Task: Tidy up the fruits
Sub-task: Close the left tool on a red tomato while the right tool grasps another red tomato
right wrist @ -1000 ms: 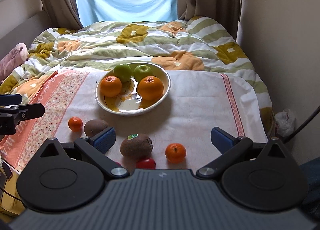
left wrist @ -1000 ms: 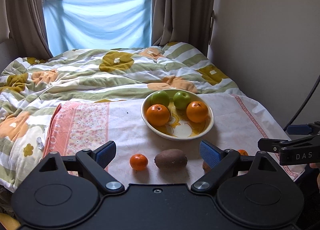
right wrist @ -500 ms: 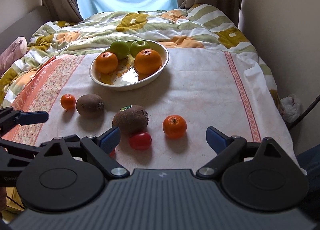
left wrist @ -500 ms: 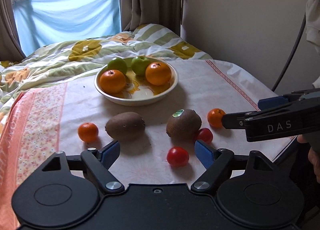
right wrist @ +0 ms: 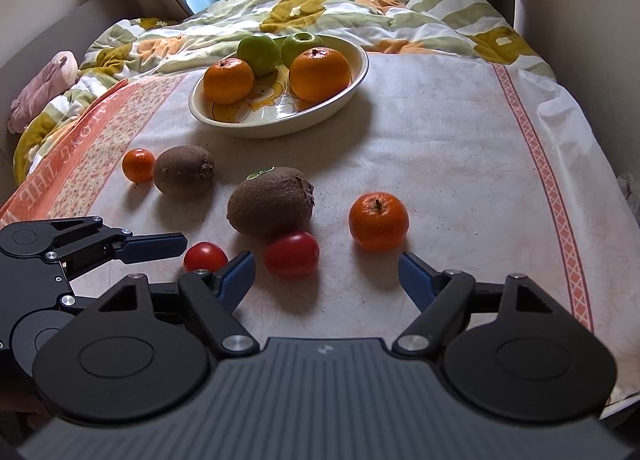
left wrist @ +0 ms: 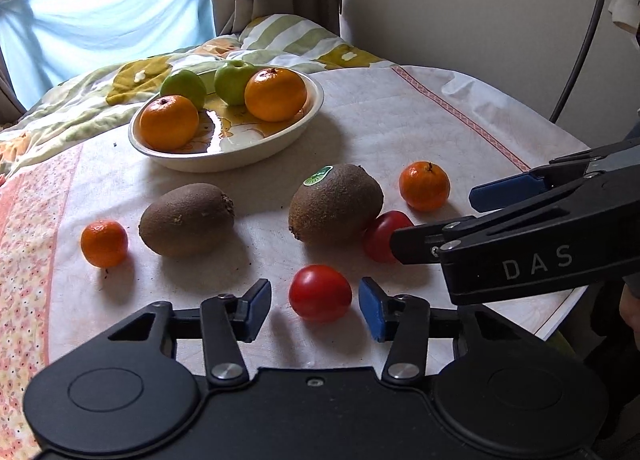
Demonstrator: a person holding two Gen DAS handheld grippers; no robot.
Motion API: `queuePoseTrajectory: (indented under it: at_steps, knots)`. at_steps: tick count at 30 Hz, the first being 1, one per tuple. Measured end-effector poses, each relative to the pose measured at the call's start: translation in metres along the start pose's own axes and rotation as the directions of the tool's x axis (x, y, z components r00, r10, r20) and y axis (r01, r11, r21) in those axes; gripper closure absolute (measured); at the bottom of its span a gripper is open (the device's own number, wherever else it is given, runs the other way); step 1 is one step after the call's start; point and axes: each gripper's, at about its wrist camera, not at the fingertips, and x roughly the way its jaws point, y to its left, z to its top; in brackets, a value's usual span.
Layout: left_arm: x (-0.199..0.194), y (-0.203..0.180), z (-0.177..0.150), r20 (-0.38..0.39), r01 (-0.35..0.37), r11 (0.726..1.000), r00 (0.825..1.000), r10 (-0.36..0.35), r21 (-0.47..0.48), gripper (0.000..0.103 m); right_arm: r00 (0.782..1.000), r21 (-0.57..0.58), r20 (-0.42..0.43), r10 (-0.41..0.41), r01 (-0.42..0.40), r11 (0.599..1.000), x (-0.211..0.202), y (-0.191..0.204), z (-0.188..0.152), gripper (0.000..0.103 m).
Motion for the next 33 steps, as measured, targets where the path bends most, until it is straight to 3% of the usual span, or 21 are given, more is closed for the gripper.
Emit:
queuePoseTrajectory:
  at_steps: [3,8,19,25,29,31,33]
  knots:
    - [0.003,-0.003,-0.001,-0.014,0.003,1.0,1.0,-0.003,0.008,0.064,1.0,-0.006,-0.01,0.009,-0.009,1.0,0.004,0.0,0.001,0.013]
    - [0.004,-0.001,0.0,-0.014,0.009,1.0,1.0,-0.009,0.004,0.065,1.0,-0.023,-0.019,0.016,-0.016,1.0,0.008,0.002,0.003,0.013]
    - [-0.005,0.009,-0.005,-0.022,-0.035,0.998,0.999,0.034,-0.046,0.065,0.999,-0.115,-0.035,0.02,-0.024,0.993,0.023,0.021,0.002,0.031]
    - [-0.01,0.014,-0.007,-0.025,-0.058,0.996,0.998,0.057,-0.07,0.065,0.999,-0.121,-0.036,0.007,-0.012,0.993,0.028,0.023,0.001,0.032]
    - [-0.013,0.016,-0.008,-0.03,-0.071,0.993,0.997,0.068,-0.093,0.065,1.0,-0.141,-0.031,0.004,-0.009,0.99,0.031,0.025,0.001,0.041]
    - [-0.015,0.017,-0.008,-0.028,-0.075,0.992,0.997,0.073,-0.101,0.065,0.999,-0.161,-0.031,0.005,-0.01,0.987,0.031,0.027,0.001,0.052]
    - [-0.017,0.016,-0.008,-0.027,-0.078,0.991,0.997,0.075,-0.108,0.065,1.0,-0.171,-0.031,0.006,-0.011,0.985,0.03,0.028,0.0,0.052]
